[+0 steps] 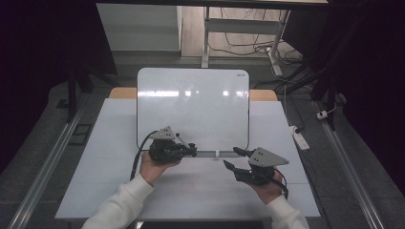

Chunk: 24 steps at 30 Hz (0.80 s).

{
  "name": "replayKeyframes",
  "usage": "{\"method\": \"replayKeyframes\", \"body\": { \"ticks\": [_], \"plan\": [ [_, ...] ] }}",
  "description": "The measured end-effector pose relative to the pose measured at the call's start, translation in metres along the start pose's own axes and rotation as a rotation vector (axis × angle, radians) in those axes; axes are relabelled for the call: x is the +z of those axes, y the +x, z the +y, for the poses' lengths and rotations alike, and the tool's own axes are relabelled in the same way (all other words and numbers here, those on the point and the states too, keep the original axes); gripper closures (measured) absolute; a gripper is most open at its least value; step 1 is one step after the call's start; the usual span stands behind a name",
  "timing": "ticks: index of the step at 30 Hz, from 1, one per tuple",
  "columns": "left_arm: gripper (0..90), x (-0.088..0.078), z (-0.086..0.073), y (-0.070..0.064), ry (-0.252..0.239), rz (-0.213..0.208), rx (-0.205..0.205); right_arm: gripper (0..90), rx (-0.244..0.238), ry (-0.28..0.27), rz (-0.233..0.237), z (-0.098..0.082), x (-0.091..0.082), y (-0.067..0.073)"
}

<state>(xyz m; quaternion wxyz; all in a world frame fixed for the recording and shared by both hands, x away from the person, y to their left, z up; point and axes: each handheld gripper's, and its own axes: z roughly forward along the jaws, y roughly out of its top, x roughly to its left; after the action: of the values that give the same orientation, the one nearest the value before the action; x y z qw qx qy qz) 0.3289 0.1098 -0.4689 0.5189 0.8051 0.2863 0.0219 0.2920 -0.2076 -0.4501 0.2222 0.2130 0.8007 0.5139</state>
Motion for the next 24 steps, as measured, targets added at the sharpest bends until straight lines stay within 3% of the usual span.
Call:
{"method": "replayKeyframes", "body": {
  "ticks": [10, 16, 22, 24],
  "plan": [
    [78.7, 0.005, -0.014, -0.009, 0.082, -0.030, -0.010, 42.4, -0.040, -0.010, 0.092, 0.037, 0.046, 0.037],
    [78.7, 0.010, -0.017, -0.012, 0.107, -0.030, 0.001, 45.8, -0.075, 0.015, 0.107, 0.048, 0.073, 0.057],
    [78.7, 0.013, -0.018, -0.016, 0.119, -0.026, 0.007, 61.1, -0.050, 0.031, 0.112, 0.049, 0.084, 0.060],
    [78.7, 0.014, -0.018, -0.016, 0.124, -0.023, 0.010, 72.7, -0.040, 0.034, 0.106, 0.049, 0.084, 0.061]
  ]
}}
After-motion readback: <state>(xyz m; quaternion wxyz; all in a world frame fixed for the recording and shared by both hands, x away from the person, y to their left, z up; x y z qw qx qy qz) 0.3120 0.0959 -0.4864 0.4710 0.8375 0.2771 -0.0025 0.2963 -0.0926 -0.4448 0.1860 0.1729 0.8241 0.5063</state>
